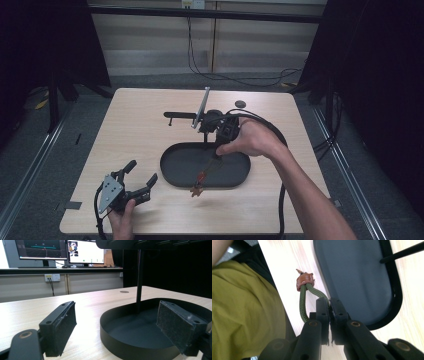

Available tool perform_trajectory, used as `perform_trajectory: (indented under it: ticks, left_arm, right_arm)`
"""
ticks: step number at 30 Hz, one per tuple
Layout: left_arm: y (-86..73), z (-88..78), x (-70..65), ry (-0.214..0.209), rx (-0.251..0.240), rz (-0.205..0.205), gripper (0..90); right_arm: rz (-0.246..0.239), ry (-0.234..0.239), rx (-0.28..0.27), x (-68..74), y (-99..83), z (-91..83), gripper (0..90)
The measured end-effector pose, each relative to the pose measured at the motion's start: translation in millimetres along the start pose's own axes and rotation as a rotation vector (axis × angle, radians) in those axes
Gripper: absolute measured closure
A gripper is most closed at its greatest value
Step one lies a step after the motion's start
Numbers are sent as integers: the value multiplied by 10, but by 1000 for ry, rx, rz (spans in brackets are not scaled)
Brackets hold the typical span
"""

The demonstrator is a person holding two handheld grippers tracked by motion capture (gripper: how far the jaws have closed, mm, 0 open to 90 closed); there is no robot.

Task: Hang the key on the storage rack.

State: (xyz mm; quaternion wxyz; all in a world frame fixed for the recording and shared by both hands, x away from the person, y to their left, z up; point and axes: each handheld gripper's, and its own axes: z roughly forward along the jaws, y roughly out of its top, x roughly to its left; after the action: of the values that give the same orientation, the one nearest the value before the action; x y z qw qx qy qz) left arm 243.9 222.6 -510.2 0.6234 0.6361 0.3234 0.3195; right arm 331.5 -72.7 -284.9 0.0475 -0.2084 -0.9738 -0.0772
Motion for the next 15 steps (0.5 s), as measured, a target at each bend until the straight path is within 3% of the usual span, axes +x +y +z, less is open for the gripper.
perform_trajectory:
  ticks: [9, 15]
  left_arm:
    - [0, 0, -7, -1, 1, -11, 157]
    - [1, 1, -4, -1, 0, -6, 157]
  right_arm:
    - [42, -33, -35, -180, 11, -286, 858]
    - [39, -44, -47, -265, 36, -406, 858]
